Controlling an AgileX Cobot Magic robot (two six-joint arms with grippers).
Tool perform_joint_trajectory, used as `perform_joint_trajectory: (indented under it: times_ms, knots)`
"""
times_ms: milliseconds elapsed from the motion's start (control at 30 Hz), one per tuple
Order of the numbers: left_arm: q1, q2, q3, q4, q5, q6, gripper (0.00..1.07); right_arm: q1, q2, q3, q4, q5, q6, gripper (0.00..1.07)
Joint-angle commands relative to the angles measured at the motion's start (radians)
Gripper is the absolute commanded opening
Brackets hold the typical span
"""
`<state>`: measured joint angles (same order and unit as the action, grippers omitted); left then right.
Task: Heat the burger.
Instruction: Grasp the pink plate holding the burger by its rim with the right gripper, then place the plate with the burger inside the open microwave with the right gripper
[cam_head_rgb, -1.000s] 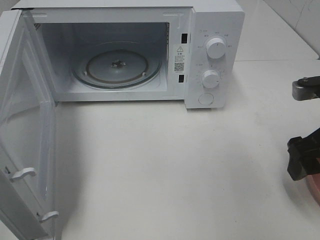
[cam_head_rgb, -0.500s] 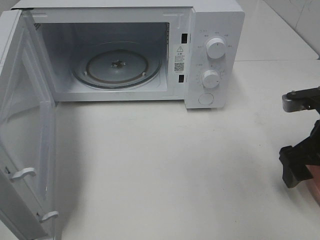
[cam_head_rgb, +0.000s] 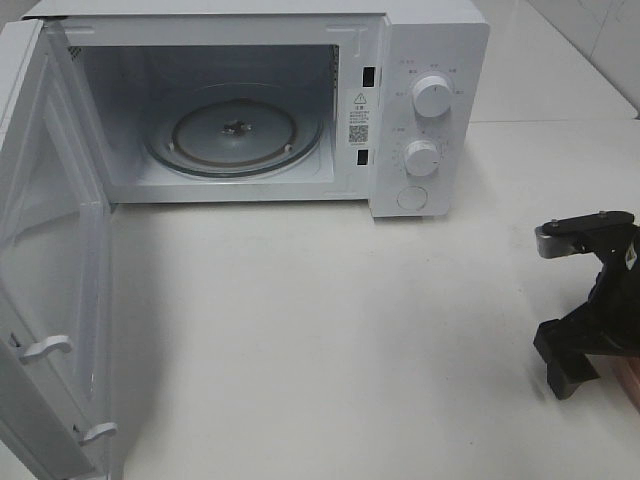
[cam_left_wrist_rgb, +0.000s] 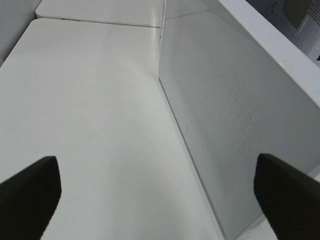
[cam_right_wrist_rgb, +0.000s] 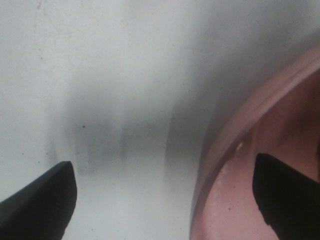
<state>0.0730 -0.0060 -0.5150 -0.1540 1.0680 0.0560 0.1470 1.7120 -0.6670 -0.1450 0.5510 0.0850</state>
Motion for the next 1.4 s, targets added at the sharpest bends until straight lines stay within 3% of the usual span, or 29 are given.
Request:
perform_joint_trajectory:
  times_ms: [33,133,200,233,267,333,367,400,433,500,533,567,600,667,1133,1400]
  knots:
    - [0.002,-0.017,-0.001,-0.005,0.002,0.001,0.98,-0.007,0.013,0.004,-0.013,-0.013,0.007,0.90]
    - [0.002,-0.017,-0.001,-0.005,0.002,0.001,0.98,-0.007,0.013,0.004,-0.026,-0.013,0.013,0.87]
    - [0.002,-0.017,-0.001,-0.005,0.002,0.001,0.98,-0.007,0.013,0.004,-0.034,-0.013,0.023,0.77]
    - [0.002,-0.017,-0.001,-0.005,0.002,0.001,0.98,-0.007,0.013,0.004,-0.034,-0.013,0.023,0.77]
    - [0.002,-0.017,-0.001,-0.005,0.002,0.001,0.98,-0.007,0.013,0.004,-0.034,-0.013,0.035,0.66]
    - [0.002,-0.017,-0.001,-0.005,0.002,0.001,0.98,-0.007,0.013,0.004,-0.037,-0.013,0.044,0.61]
    - [0.002,-0.017,-0.001,-0.005,0.002,0.001,0.98,-0.007,0.013,0.004,-0.049,-0.013,0.053,0.49]
    - [0.002,-0.017,-0.001,-0.005,0.002,0.001,0.98,-0.007,0.013,0.004,-0.049,-0.013,0.053,0.49]
    - [0.002,-0.017,-0.001,-0.005,0.002,0.001,0.98,-0.007,0.013,0.004,-0.057,-0.013,0.061,0.43]
    - [0.002,-0.017,-0.001,-0.005,0.002,0.001,0.98,-0.007,0.013,0.004,-0.084,-0.013,0.078,0.24]
    - [0.002,-0.017,-0.001,-0.005,0.002,0.001,0.98,-0.007,0.013,0.004,-0.084,-0.013,0.078,0.24]
    - [0.002,-0.017,-0.001,-0.005,0.002,0.001,0.98,-0.007,0.013,0.004,-0.102,-0.013,0.098,0.12]
    - [0.002,-0.017,-0.001,-0.005,0.002,0.001,0.98,-0.007,0.013,0.004,-0.102,-0.013,0.098,0.12]
    - [0.002,-0.017,-0.001,-0.005,0.002,0.001,0.98,-0.007,0.013,0.004,-0.111,-0.015,0.128,0.00]
    - [0.002,-0.017,-0.001,-0.005,0.002,0.001,0.98,-0.005,0.013,0.004,-0.113,-0.005,0.140,0.00]
    - [0.002,-0.017,-0.001,-0.005,0.002,0.001,0.98,0.001,0.010,0.004,-0.220,0.039,0.281,0.00]
